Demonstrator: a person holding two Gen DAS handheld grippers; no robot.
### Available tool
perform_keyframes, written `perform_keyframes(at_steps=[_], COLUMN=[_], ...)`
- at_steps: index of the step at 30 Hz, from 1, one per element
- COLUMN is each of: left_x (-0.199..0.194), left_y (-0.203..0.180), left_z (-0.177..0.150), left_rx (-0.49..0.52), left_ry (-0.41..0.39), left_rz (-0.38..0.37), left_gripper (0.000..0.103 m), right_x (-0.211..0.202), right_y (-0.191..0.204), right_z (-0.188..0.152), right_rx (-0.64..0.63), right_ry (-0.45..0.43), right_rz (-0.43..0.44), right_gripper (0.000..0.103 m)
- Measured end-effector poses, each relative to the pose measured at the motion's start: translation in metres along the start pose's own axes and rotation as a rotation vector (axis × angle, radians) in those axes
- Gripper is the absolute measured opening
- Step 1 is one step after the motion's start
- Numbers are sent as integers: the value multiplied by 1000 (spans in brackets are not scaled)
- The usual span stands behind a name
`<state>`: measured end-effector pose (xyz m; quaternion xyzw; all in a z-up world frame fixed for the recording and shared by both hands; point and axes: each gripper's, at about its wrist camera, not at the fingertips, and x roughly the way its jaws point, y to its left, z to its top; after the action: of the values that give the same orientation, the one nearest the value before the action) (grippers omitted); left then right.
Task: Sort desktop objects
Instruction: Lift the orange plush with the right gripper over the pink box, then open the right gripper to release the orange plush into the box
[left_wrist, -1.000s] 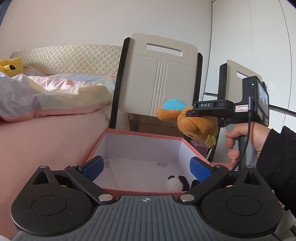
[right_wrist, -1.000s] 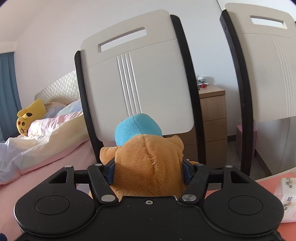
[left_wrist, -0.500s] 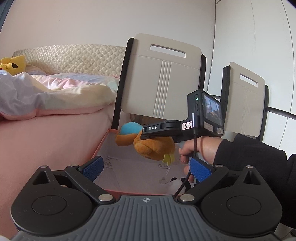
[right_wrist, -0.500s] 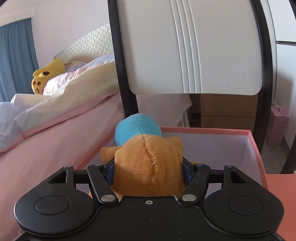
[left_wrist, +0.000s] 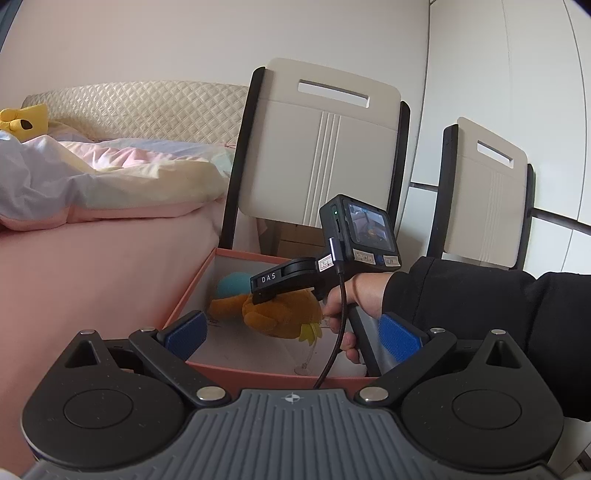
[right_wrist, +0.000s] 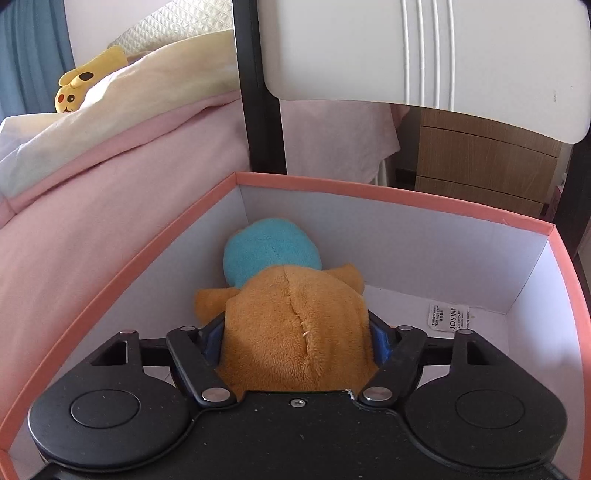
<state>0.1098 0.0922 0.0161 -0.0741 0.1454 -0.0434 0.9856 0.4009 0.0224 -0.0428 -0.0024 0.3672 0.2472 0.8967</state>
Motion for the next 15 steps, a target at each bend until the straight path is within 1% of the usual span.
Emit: perform_keyframes(at_steps=[2,5,7,9,10,15], left_x=[-1,-3,-4,-5,-5,-5], left_y=[-1,-2,-2,-3,-4,-8], left_z=[0,0,-1,-2,-3,-7], left_rx=[2,5,-6,-19,-17,6], left_ry=[-2,-8,-10,-4,-2,4], left_rz=[-5,-14,-34,-63,-64,-59], left_gripper=[101,101,101,101,101,101], right_x=[-6,-19,-31,-45,-52,-101], right_y=[-4,-9,-12,-14,-14,-21], right_z=[0,2,3,5,7,3], right_rx=[3,0,12,17,16,34], right_ry=[1,-7,-26,-53,-70,-171], right_rz=[3,8,16,15,15,14], right_gripper=[84,89,89,90,90,100])
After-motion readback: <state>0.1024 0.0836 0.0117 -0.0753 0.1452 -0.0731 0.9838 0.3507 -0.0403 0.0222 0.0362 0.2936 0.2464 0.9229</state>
